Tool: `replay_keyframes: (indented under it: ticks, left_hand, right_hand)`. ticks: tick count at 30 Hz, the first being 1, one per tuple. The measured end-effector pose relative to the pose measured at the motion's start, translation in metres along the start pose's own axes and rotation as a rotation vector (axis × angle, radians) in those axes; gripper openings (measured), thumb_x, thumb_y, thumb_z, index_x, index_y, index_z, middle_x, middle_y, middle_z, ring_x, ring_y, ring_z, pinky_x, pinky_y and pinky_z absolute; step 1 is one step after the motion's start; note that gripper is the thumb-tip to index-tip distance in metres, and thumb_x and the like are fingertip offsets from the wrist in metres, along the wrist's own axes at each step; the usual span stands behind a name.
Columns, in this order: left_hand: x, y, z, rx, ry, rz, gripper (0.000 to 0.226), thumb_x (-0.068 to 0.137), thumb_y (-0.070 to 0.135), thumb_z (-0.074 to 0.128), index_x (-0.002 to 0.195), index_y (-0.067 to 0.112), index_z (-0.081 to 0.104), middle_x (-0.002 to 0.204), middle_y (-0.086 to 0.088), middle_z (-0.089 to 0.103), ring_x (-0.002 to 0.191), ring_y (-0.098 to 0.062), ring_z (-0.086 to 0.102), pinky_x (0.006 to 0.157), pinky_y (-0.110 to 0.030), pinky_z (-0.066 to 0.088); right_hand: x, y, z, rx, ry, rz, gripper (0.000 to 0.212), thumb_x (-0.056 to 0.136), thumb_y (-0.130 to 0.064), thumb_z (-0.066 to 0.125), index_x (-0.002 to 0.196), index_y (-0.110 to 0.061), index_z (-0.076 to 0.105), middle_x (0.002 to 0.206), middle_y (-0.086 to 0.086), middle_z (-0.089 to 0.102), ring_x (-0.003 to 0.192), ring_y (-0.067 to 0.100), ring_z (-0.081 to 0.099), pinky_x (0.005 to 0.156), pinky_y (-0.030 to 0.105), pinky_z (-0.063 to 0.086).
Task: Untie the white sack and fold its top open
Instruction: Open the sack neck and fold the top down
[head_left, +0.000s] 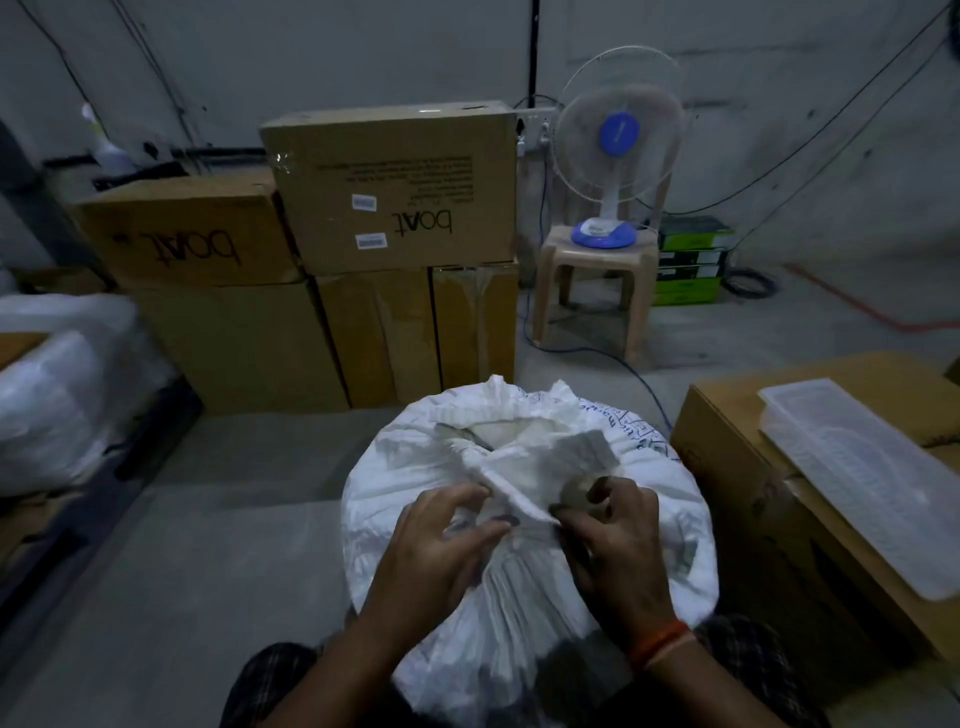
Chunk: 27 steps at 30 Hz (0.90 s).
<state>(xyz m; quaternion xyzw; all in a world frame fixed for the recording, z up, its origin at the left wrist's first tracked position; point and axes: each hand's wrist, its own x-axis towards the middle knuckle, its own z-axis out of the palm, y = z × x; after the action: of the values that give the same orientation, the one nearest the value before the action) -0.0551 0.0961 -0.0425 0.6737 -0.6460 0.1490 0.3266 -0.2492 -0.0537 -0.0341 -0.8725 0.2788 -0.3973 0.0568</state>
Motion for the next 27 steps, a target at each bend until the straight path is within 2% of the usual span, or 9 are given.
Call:
replay_keyframes:
  ticks: [4,11,14,17,19,23,27]
  left_hand:
    - [0.021,-0.008,0.013,-0.075,-0.007,-0.059,0.036,0.101,0.032,0.072,0.137,0.031,0.072,0.144,-0.002,0.063,0.129,-0.021,0.062,0.103,-0.04,0.055]
    - [0.039,-0.038,0.029,-0.087,-0.073,-0.144,0.042,0.096,0.033,0.064,0.137,0.029,0.07,0.141,0.001,0.064,0.125,-0.022,0.063,0.099,-0.045,0.058]
    - [0.045,-0.052,0.04,-0.048,-0.141,-0.126,0.048,0.092,0.023,0.074,0.138,0.032,0.067,0.143,0.003,0.064,0.129,-0.023,0.061,0.099,-0.05,0.057]
    - [0.051,-0.06,0.051,-0.057,-0.205,-0.1,0.06,0.088,0.017,0.083,0.142,0.037,0.065,0.146,0.006,0.063,0.134,-0.023,0.059,0.105,-0.049,0.053]
    - [0.057,-0.06,0.054,-0.066,-0.204,-0.082,0.056,0.086,0.017,0.085,0.136,0.036,0.069,0.146,0.006,0.063,0.134,-0.022,0.059,0.105,-0.046,0.052]
    - [0.059,-0.056,0.055,-0.06,-0.126,-0.038,0.029,0.083,0.015,0.088,0.108,0.025,0.076,0.13,0.004,0.073,0.123,-0.022,0.066,0.097,-0.042,0.052]
    - [0.044,-0.054,0.05,-0.036,-0.101,-0.028,0.014,0.09,0.02,0.076,0.103,0.022,0.079,0.111,0.008,0.08,0.104,-0.017,0.074,0.082,-0.036,0.056]
  right_hand:
    - [0.0,0.018,0.006,0.072,-0.061,0.058,0.018,0.076,-0.012,0.085,0.088,-0.023,0.079,0.109,0.011,0.056,0.097,0.028,0.05,0.078,0.035,0.044]
    - [-0.016,0.04,0.018,0.109,-0.102,0.044,0.012,0.076,-0.015,0.08,0.086,-0.021,0.076,0.103,0.009,0.061,0.093,0.031,0.056,0.079,0.036,0.042]
    - [-0.019,0.047,0.026,0.144,-0.119,0.031,0.006,0.08,-0.019,0.074,0.086,-0.021,0.076,0.097,0.005,0.064,0.09,0.029,0.059,0.077,0.035,0.044]
    - [-0.019,0.048,0.031,0.174,-0.144,0.01,0.007,0.08,-0.017,0.077,0.085,-0.021,0.076,0.096,-0.002,0.069,0.09,0.026,0.062,0.075,0.04,0.05]
    - [-0.02,0.048,0.032,0.176,-0.159,0.008,0.01,0.08,-0.018,0.078,0.087,-0.024,0.076,0.098,-0.006,0.07,0.09,0.024,0.064,0.072,0.043,0.052]
    - [-0.024,0.049,0.032,0.147,-0.166,-0.01,0.015,0.081,-0.019,0.077,0.094,-0.026,0.076,0.091,-0.006,0.07,0.083,0.025,0.065,0.068,0.04,0.049]
    - [-0.03,0.046,0.029,0.163,-0.147,-0.059,0.011,0.086,-0.019,0.073,0.096,-0.024,0.077,0.087,-0.004,0.069,0.079,0.023,0.065,0.065,0.037,0.047]
